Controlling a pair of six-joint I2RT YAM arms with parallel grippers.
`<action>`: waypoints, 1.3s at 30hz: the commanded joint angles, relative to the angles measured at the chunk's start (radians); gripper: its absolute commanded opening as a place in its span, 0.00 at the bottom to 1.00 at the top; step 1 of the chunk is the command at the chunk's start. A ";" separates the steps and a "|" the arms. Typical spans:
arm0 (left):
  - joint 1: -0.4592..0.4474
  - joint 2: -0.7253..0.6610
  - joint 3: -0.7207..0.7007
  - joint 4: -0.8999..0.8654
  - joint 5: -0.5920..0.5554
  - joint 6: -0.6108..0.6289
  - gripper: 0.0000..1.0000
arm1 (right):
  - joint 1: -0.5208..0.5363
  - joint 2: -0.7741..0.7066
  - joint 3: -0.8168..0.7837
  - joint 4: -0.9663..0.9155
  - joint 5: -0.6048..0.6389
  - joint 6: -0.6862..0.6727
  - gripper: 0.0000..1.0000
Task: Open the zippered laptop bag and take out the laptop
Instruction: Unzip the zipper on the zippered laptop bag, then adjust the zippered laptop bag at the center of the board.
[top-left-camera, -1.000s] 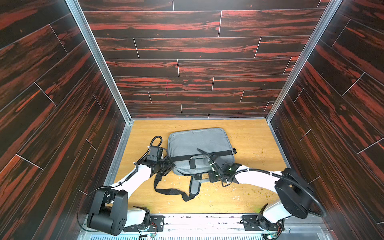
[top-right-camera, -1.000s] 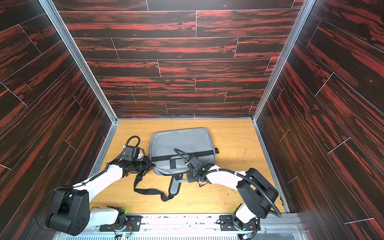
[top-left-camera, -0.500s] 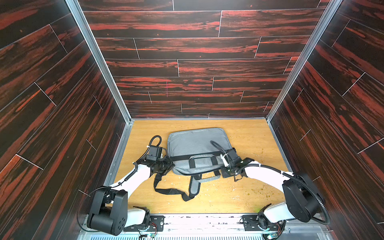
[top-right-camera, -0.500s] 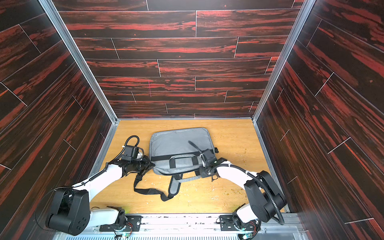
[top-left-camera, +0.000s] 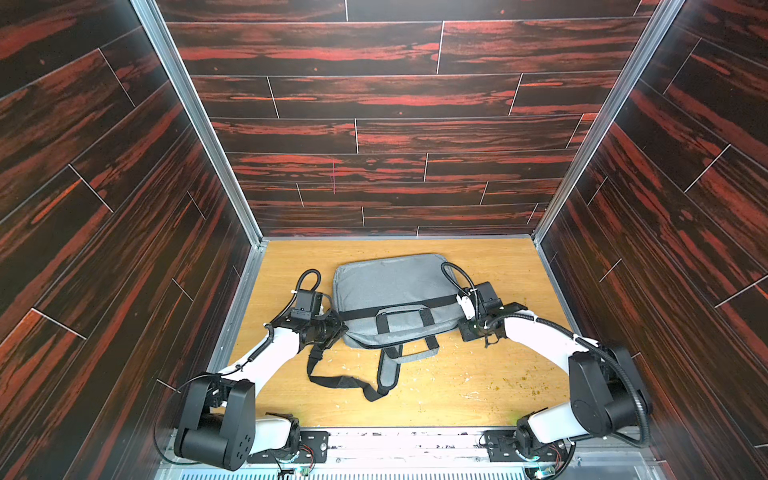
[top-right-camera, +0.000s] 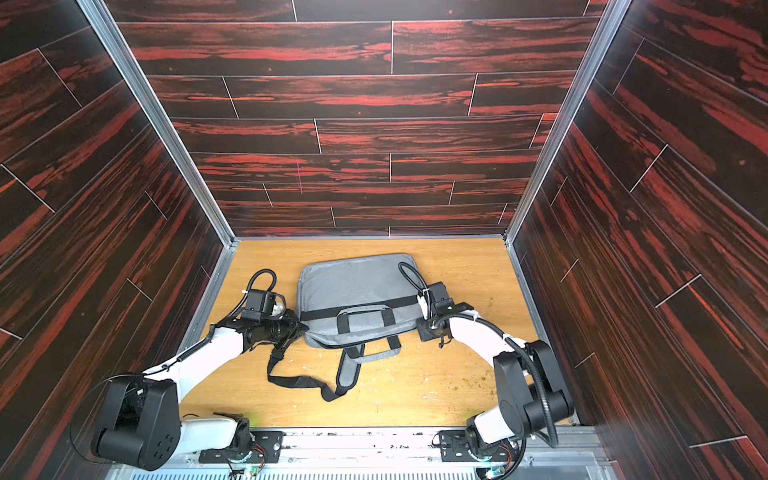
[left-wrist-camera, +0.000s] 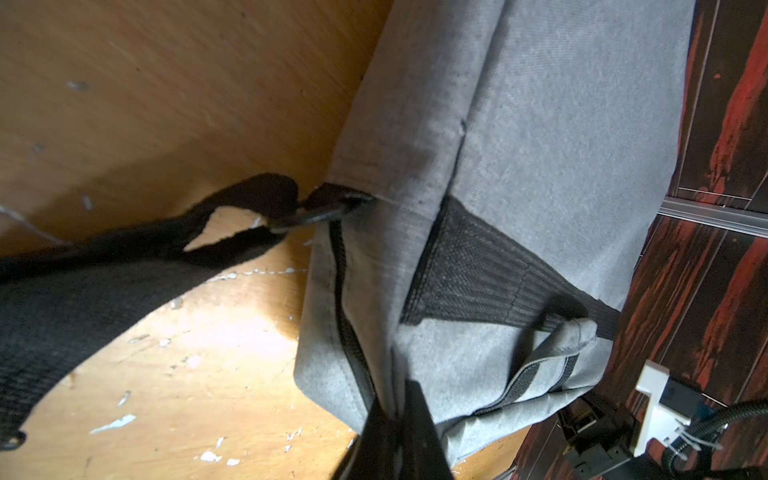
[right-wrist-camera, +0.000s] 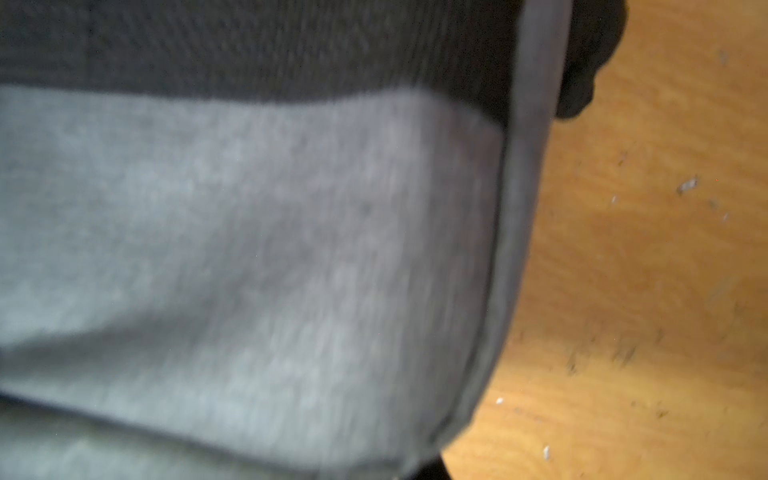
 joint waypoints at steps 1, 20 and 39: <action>0.019 -0.002 0.022 -0.004 -0.027 -0.003 0.00 | -0.020 0.041 0.038 0.024 -0.020 -0.052 0.00; 0.014 -0.014 -0.012 0.047 -0.003 -0.037 0.00 | -0.005 -0.303 -0.138 0.192 -0.339 0.703 0.65; -0.027 -0.086 -0.072 0.053 -0.006 -0.083 0.00 | 0.035 -0.005 -0.045 0.282 -0.193 0.830 0.39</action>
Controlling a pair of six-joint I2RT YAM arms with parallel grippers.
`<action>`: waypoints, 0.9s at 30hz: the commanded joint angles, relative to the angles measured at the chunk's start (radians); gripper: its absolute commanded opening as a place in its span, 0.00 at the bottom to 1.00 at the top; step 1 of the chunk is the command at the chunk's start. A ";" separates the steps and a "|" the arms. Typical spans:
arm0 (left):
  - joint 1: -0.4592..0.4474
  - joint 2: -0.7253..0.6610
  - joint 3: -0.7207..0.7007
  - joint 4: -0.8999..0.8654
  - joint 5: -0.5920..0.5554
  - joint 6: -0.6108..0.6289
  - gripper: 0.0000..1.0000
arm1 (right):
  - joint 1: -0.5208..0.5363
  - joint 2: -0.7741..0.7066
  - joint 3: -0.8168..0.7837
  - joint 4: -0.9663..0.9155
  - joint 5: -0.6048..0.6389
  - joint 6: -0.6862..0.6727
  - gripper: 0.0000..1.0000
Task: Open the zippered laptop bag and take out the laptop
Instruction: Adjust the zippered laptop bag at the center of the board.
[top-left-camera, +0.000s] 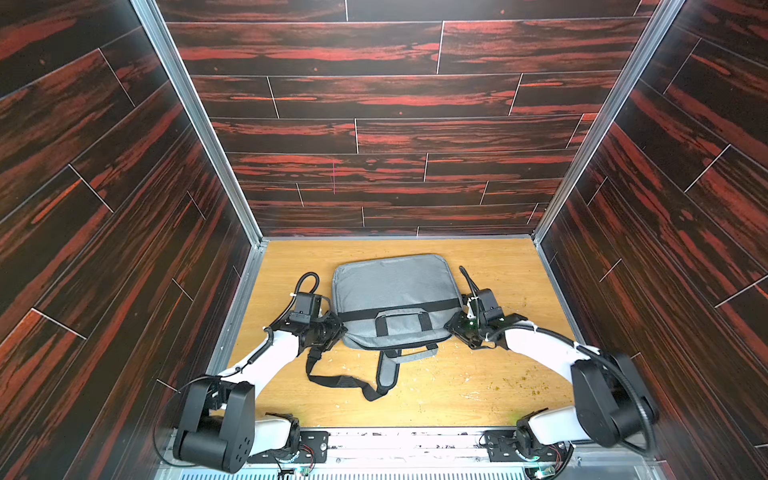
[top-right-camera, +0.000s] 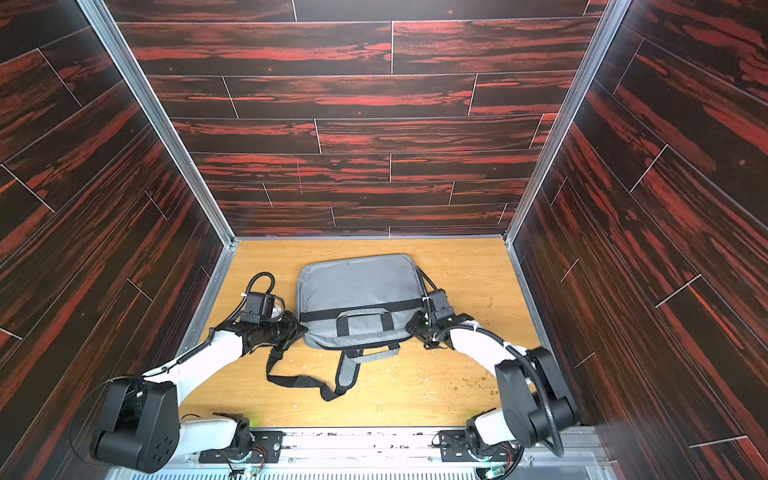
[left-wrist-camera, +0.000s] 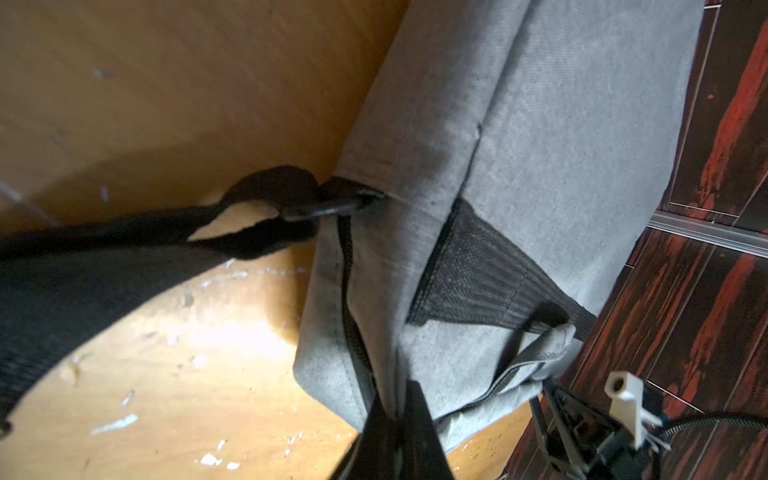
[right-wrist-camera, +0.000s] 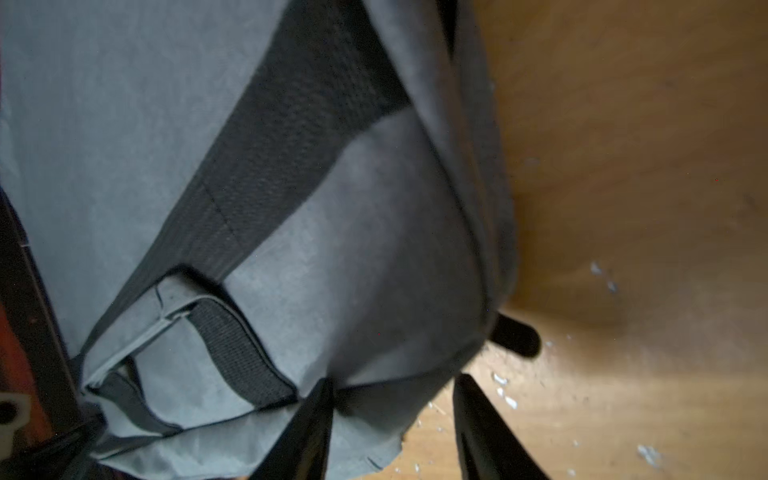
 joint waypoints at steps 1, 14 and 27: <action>-0.023 -0.062 -0.030 0.016 -0.011 -0.044 0.00 | -0.005 0.057 0.077 0.058 -0.003 -0.027 0.34; -0.269 -0.206 -0.101 0.024 -0.200 -0.276 0.00 | -0.005 0.431 0.499 0.086 -0.138 -0.269 0.09; -0.523 -0.047 -0.029 0.139 -0.443 -0.540 0.00 | 0.019 0.776 0.965 -0.024 -0.339 -0.399 0.12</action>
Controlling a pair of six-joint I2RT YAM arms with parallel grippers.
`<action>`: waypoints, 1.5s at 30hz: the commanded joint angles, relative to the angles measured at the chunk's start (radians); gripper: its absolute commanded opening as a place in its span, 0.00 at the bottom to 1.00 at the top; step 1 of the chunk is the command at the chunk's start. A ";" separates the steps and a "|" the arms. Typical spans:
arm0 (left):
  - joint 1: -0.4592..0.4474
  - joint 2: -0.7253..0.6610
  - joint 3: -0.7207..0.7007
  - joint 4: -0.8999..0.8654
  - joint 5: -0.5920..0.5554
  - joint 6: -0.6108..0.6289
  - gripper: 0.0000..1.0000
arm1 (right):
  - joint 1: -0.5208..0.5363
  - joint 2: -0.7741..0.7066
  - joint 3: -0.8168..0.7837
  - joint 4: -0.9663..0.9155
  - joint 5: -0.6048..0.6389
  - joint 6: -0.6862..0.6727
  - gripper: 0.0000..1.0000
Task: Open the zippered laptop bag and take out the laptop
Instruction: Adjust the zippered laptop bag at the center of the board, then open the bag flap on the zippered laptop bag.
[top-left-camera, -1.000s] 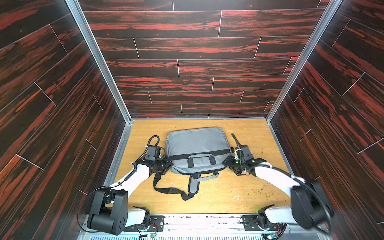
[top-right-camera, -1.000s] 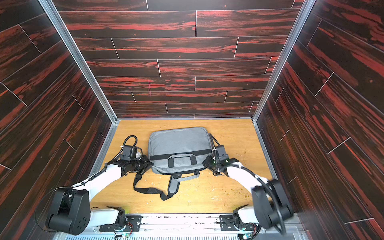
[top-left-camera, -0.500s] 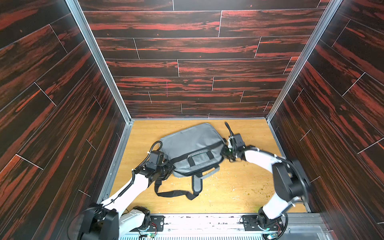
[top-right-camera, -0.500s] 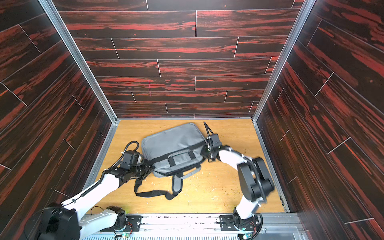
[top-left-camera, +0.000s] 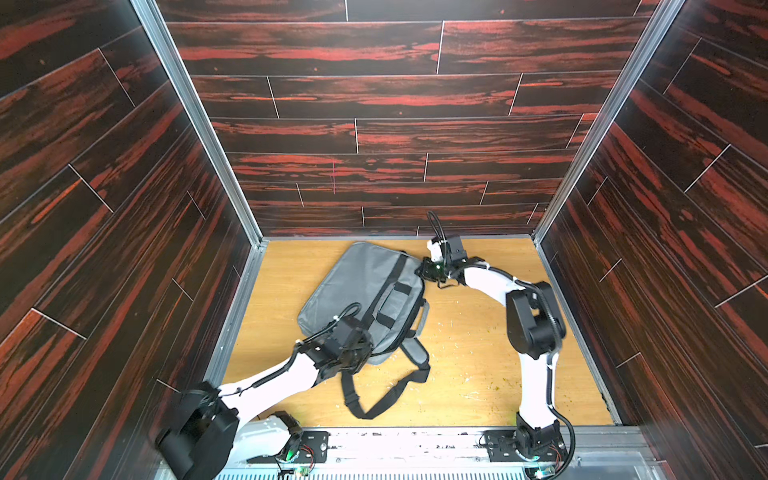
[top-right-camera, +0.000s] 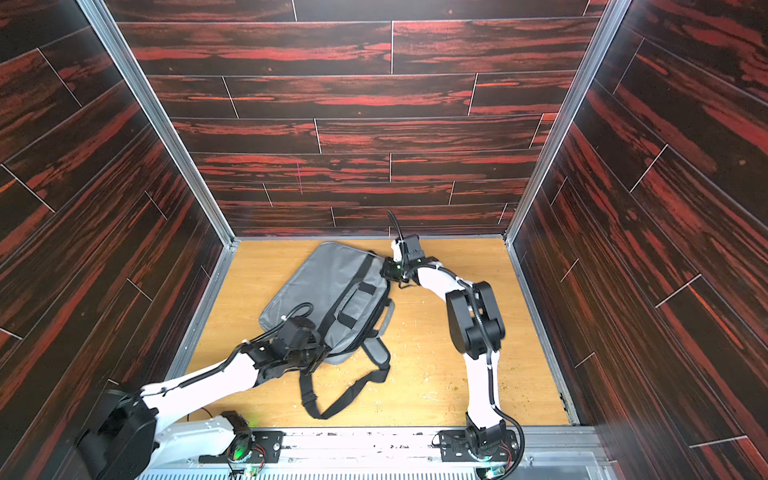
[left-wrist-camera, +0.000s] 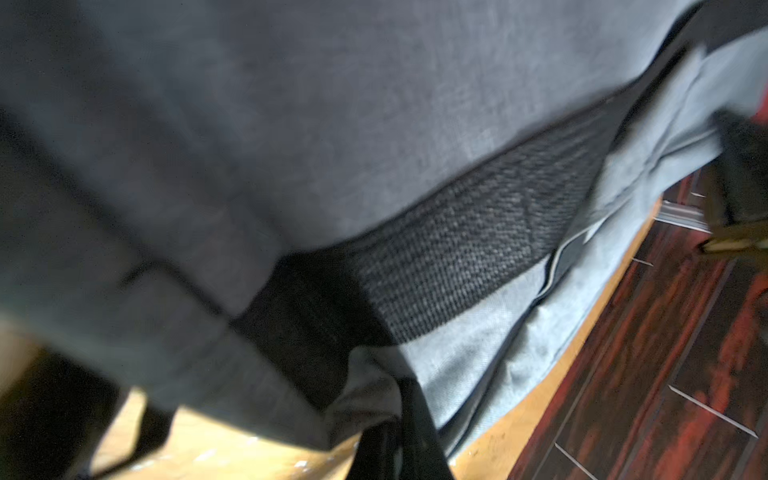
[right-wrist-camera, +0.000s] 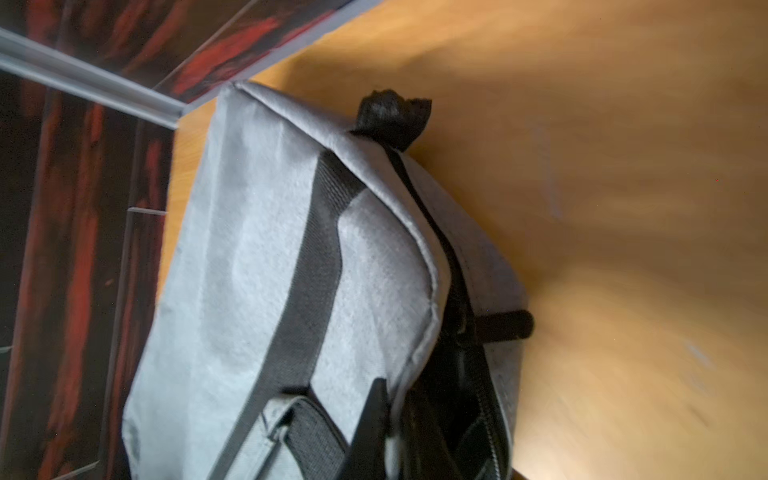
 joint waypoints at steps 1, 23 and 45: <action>-0.021 0.011 0.043 0.072 -0.080 -0.073 0.02 | 0.043 0.101 0.108 -0.054 -0.133 -0.062 0.12; -0.055 -0.077 0.110 -0.187 -0.161 0.045 0.81 | 0.089 0.380 0.635 -0.323 -0.168 -0.133 0.40; -0.022 0.308 0.757 -0.691 -0.216 1.061 0.92 | -0.076 -0.250 0.035 -0.386 -0.140 -0.264 0.60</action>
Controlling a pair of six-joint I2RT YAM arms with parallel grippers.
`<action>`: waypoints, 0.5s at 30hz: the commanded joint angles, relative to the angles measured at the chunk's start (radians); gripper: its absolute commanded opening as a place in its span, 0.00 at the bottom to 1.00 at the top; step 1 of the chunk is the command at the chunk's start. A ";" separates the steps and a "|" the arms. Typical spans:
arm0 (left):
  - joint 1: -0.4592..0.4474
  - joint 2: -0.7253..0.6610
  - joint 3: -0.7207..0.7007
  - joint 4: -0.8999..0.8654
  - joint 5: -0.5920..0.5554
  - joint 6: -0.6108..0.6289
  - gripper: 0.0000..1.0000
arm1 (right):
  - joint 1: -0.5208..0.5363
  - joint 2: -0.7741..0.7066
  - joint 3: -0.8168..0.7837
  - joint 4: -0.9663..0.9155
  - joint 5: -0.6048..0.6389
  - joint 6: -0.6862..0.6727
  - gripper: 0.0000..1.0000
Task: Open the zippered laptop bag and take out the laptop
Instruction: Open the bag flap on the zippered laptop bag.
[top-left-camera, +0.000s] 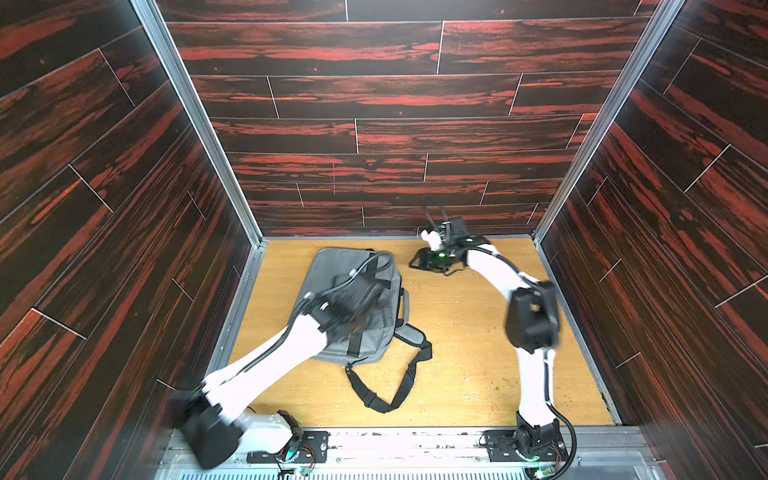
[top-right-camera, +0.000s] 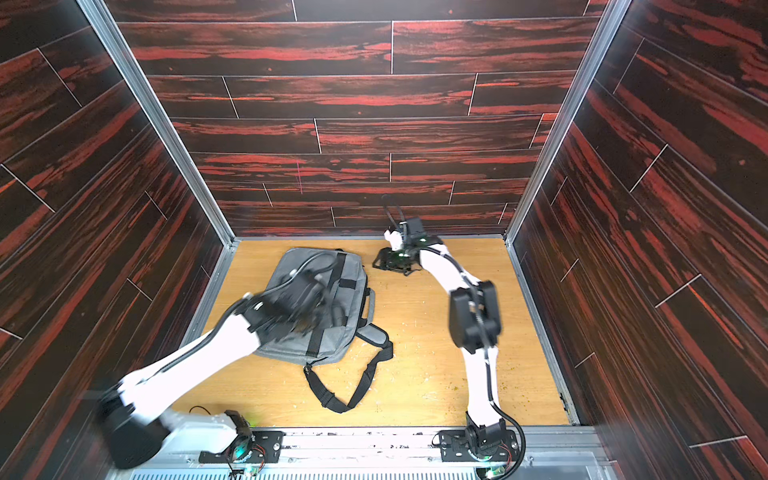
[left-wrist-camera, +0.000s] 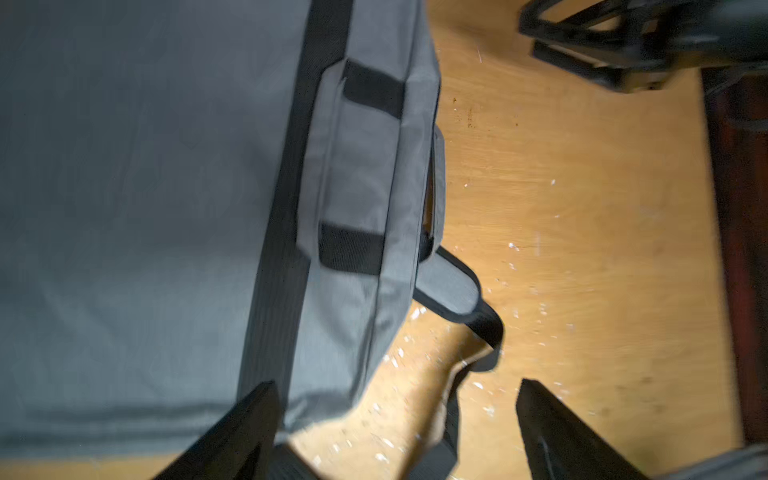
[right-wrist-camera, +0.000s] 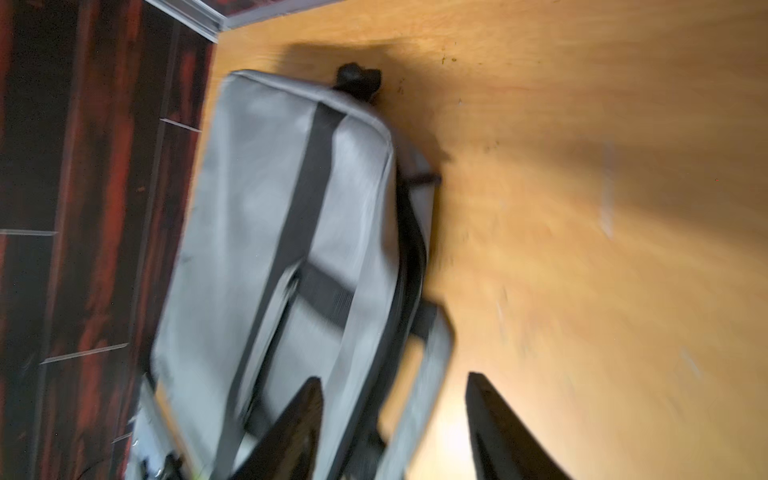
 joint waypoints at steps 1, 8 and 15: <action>0.010 0.146 0.085 -0.109 -0.023 0.217 0.91 | -0.029 -0.199 -0.164 -0.004 -0.016 -0.031 0.62; 0.021 0.397 0.244 -0.087 0.036 0.273 0.87 | -0.085 -0.503 -0.502 0.029 -0.069 -0.025 0.78; 0.021 0.578 0.353 -0.122 -0.065 0.304 0.83 | -0.127 -0.689 -0.733 0.120 -0.136 0.057 0.89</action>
